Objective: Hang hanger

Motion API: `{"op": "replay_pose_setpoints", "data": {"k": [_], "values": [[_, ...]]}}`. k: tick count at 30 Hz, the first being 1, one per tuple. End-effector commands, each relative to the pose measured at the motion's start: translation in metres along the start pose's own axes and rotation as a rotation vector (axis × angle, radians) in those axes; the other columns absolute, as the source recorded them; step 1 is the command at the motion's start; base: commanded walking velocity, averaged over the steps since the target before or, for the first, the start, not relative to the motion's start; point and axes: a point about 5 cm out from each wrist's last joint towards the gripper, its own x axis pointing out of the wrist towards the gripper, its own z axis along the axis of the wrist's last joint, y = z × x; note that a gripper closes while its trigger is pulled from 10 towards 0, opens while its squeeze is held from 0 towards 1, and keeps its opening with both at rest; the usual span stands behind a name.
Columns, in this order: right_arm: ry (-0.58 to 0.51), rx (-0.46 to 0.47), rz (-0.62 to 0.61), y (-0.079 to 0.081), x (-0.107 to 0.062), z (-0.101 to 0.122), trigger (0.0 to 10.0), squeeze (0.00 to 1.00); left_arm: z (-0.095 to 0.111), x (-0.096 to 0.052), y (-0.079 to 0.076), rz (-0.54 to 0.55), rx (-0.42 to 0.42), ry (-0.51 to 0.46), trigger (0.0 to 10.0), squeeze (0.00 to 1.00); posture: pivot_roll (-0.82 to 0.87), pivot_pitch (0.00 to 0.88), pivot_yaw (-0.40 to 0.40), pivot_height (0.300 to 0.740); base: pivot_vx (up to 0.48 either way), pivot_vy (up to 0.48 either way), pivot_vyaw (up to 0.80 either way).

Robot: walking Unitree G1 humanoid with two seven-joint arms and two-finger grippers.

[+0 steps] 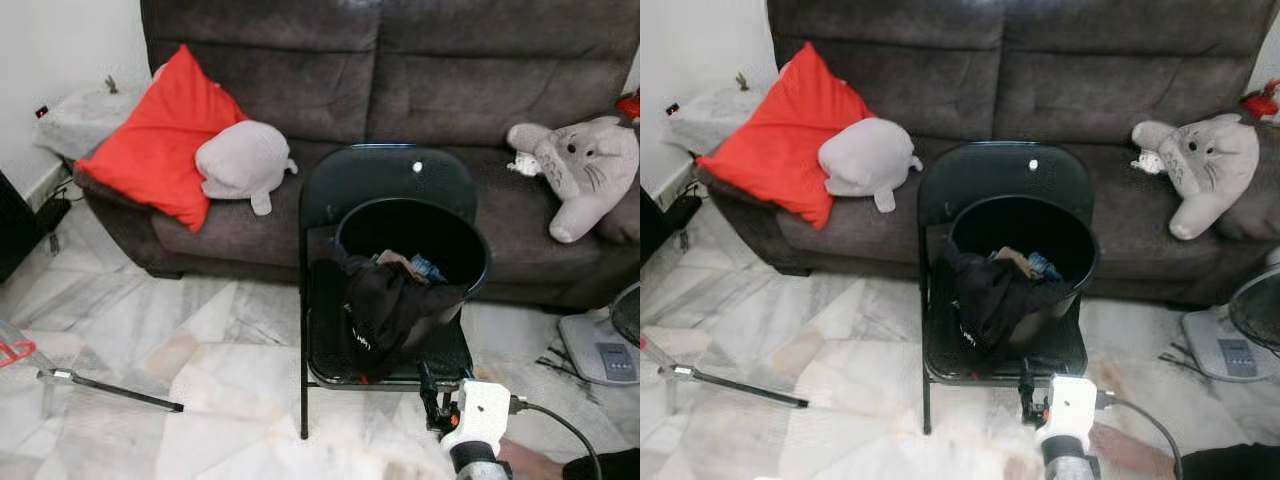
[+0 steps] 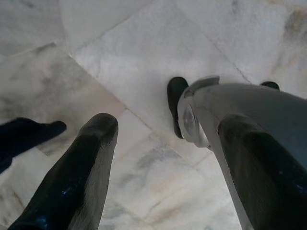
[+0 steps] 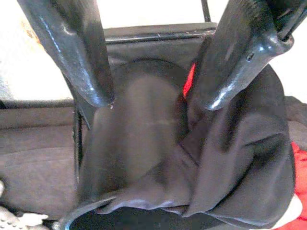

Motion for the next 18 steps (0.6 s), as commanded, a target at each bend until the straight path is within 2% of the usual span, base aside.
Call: {"op": "replay_pose_setpoints", "data": {"k": [1, 18], "values": [[0.006, 0.003, 0.004, 0.0008, -0.0007, -0.0009, 10.0, 0.0, -0.0113, -0.0025, 0.0023, 0.008, 0.002, 0.048, 10.0, 0.0, -0.07, 0.104, 0.032, 0.721, 0.0, 0.0, 0.0], [0.016, -0.003, 0.023, 0.004, -0.0021, -0.0031, 10.0, 0.0, -0.0121, -0.0016, -0.0015, 0.009, -0.002, 0.057, 10.0, 0.0, -0.07, 0.107, 0.034, 0.721, 0.0, 0.0, 0.0]]}}
